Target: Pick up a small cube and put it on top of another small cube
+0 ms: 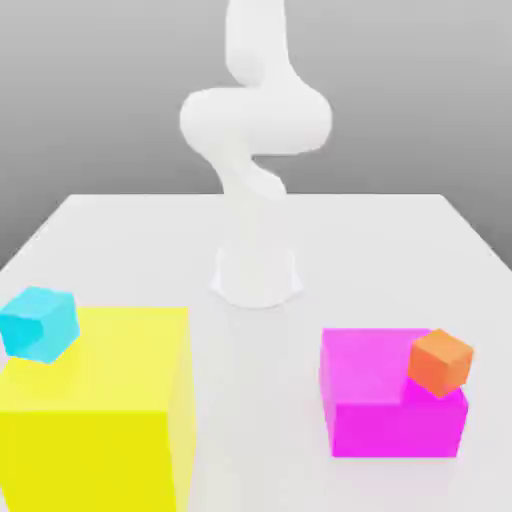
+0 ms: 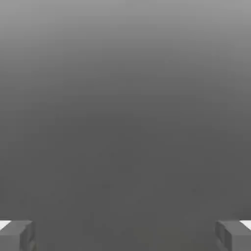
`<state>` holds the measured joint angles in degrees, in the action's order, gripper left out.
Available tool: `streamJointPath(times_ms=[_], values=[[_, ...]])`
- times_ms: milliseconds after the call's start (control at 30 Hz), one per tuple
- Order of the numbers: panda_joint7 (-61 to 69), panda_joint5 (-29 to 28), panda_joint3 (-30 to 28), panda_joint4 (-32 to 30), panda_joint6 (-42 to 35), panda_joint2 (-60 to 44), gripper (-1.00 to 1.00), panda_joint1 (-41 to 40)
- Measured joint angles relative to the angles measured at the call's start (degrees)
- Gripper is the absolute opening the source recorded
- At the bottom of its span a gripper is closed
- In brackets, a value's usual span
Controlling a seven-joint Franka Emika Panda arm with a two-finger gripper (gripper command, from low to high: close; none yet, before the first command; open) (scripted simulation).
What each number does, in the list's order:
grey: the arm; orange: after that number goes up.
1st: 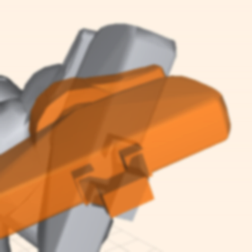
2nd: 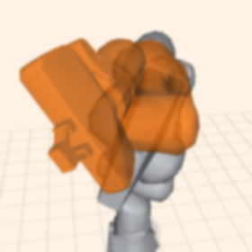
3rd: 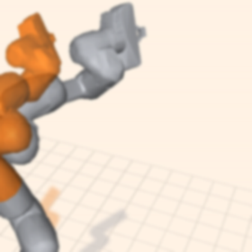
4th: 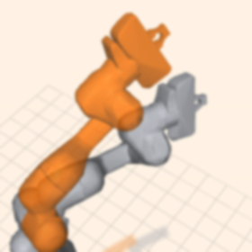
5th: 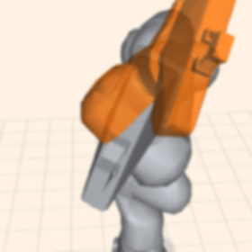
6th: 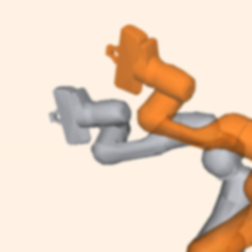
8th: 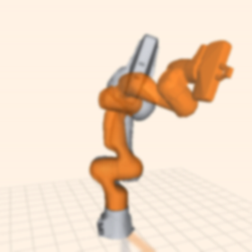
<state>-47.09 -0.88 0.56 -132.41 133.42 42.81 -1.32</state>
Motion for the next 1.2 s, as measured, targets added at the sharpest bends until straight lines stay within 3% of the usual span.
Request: streamJointPath(times_ms=[533, 767, 867, 1033, 1067, 1200], values=[[-39.0, 1.6, -8.5, -21.8, 21.5, -27.6, 0.00, -28.5], [-52.3, -1.4, -11.1, -35.4, 31.1, -37.7, 0.00, -36.4], [-50.6, 1.6, -10.4, -36.2, 35.9, -43.4, 0.00, -36.4], [-46.6, 7.3, -2.4, -34.6, 44.4, -53.7, 0.00, -43.0], [-46.4, 7.5, -1.3, -34.2, 45.9, -55.5, -1.00, -44.1], [-46.5, 7.4, -1.3, -34.2, 46.0, -55.5, -1.00, -44.1]])
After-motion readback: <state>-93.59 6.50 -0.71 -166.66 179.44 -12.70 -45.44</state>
